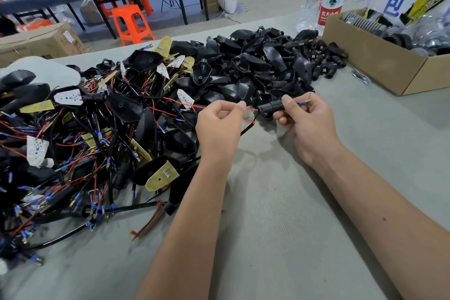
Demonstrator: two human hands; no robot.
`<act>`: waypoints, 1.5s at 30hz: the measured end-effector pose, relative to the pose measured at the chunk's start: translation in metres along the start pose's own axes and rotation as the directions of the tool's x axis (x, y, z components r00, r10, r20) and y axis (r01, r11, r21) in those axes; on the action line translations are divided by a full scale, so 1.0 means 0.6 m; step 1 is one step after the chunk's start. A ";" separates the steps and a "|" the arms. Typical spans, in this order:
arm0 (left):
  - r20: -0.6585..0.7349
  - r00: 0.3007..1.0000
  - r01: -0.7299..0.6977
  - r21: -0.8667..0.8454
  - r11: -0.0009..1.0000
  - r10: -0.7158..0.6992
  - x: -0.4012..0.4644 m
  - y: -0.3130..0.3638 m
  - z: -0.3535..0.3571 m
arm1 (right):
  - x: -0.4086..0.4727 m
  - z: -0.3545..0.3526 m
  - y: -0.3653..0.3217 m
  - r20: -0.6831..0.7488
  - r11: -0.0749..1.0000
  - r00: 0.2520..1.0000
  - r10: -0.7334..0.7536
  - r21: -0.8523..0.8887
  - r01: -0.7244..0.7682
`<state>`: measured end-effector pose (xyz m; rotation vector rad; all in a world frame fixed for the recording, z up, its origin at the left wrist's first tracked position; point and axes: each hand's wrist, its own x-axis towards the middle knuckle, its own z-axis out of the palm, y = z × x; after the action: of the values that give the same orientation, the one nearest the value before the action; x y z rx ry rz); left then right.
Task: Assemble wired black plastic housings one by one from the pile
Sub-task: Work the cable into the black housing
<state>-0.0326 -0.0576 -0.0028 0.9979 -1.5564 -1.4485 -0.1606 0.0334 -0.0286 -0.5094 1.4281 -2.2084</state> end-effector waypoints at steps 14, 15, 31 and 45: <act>0.055 0.986 -0.164 0.171 0.972 0.157 -0.011 -0.013 0.019 | -0.004 0.000 -0.007 0.026 1.000 1.000 0.009 -0.017 -0.008; 0.045 0.986 -0.166 0.172 0.971 0.161 -0.011 -0.012 0.019 | -0.005 0.001 -0.007 0.015 1.000 1.000 0.007 -0.013 -0.007; 0.085 0.980 -0.193 0.163 0.968 0.181 -0.016 -0.008 0.020 | -0.005 -0.001 -0.017 -0.006 0.985 0.996 0.094 0.148 -0.092; 0.000 0.961 -0.274 0.167 0.947 0.278 -0.024 -0.012 0.026 | -0.010 0.003 -0.021 0.054 0.984 0.991 0.120 0.129 -0.127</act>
<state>-0.0412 -0.0386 -0.0114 0.8454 -1.7438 -1.1253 -0.1569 0.0401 -0.0167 -0.4125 1.2452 -2.1601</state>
